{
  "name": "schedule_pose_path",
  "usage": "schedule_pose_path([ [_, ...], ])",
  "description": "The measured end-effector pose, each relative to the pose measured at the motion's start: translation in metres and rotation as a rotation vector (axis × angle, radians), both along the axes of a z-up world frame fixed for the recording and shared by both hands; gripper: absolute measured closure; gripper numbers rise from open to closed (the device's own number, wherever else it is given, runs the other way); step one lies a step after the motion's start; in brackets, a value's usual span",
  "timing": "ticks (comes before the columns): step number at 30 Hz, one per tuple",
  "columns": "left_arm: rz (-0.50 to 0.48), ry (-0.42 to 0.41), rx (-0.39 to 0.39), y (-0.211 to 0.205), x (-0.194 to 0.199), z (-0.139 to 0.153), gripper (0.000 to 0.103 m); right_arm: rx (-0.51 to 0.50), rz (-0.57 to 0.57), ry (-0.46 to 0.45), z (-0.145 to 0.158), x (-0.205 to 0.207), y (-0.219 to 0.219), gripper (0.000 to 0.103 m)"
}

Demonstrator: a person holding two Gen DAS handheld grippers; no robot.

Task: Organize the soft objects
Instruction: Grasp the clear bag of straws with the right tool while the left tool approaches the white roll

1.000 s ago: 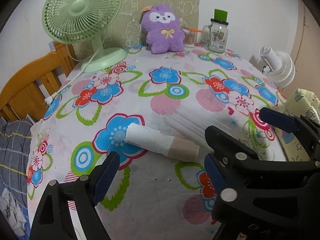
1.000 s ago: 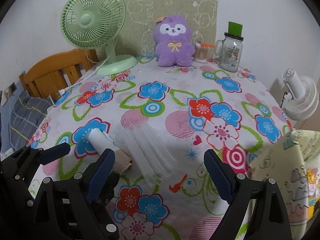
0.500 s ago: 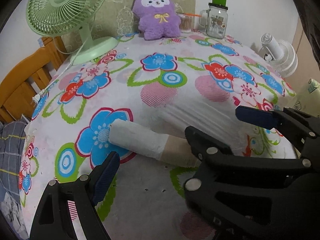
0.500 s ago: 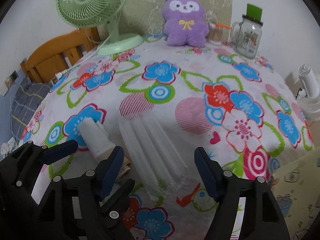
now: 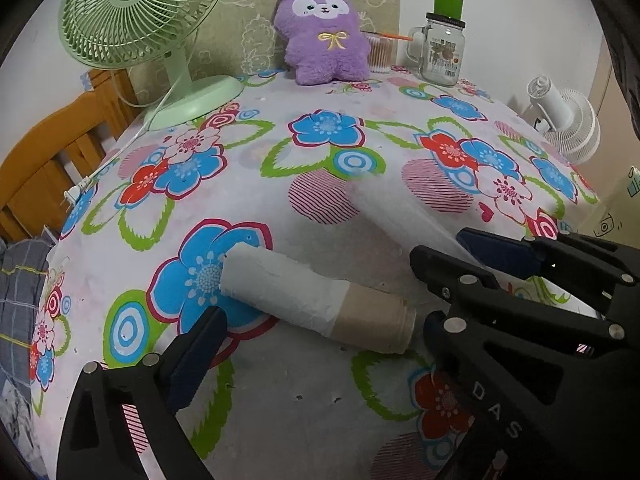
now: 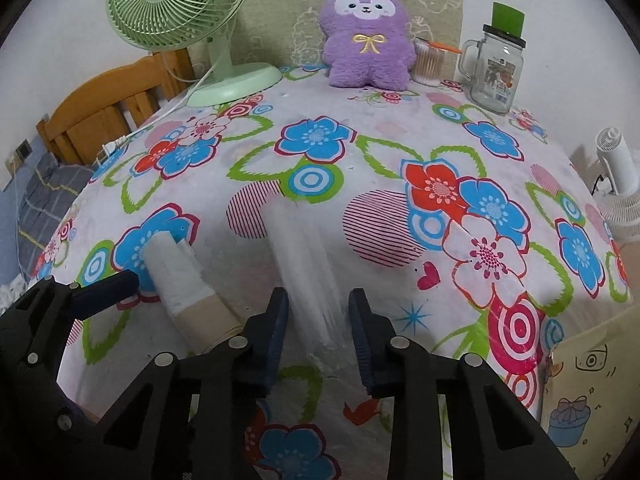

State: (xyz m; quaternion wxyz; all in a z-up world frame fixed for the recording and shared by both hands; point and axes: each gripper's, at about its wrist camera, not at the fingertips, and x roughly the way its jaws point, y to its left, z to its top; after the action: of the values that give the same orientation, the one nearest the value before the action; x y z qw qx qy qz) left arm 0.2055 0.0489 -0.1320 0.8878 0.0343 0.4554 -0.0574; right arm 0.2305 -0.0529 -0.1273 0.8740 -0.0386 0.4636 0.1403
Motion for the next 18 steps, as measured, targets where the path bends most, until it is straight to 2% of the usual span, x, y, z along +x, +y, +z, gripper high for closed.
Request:
schedule_pose_path([
  [2,-0.015,0.000,-0.022,0.000,-0.001,0.001,0.018,0.007,-0.003,0.002,0.000,0.000,-0.001,0.071],
  [5,-0.046,-0.008,-0.036,-0.003,-0.004,0.004,0.040,0.012,-0.002,-0.001,0.002,-0.001,-0.001,0.073],
  [7,-0.063,-0.011,-0.041,-0.005,-0.006,0.006,0.057,0.018,0.000,-0.001,0.003,-0.002,-0.002,0.075],
  [9,-0.073,-0.006,-0.047,-0.007,-0.007,0.008,0.067,0.019,0.002,-0.004,0.004,-0.004,-0.002,0.075],
  [10,-0.078,-0.005,-0.047,-0.007,-0.007,0.008,0.075,0.019,0.003,-0.004,0.004,-0.005,-0.002,0.075],
  [12,-0.081,-0.002,-0.050,-0.008,-0.009,0.009,0.085,0.023,0.004,-0.003,0.005,-0.007,-0.002,0.076],
  [18,-0.097,0.000,-0.066,-0.011,-0.016,0.010,0.095,0.034,0.025,-0.001,0.007,-0.015,-0.002,0.077],
])
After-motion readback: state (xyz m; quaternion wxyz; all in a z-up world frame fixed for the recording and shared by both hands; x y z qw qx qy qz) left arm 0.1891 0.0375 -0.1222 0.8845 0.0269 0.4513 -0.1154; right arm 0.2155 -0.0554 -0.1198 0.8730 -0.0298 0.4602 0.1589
